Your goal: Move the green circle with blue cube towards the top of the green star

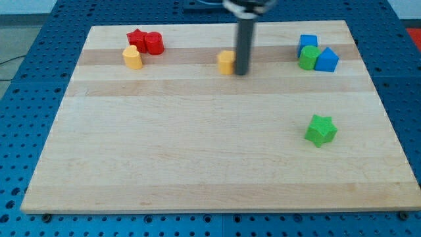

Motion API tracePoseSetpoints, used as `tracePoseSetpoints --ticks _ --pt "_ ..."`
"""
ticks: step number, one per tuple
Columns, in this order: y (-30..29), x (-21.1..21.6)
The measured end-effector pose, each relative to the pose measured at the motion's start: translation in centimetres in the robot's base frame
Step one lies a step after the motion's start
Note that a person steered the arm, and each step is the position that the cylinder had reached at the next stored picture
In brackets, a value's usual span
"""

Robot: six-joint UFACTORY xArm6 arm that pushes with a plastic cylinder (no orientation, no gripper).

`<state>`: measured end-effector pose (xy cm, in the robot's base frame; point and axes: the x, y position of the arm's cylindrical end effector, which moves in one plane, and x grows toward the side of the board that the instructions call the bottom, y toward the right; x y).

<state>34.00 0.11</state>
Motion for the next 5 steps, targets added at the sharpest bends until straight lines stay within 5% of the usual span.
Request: tracePoseSetpoints --ticks 1,2,5 --pt "-8.6 -2.0" --pt "-8.9 -2.8" --pt "-1.2 -4.4"
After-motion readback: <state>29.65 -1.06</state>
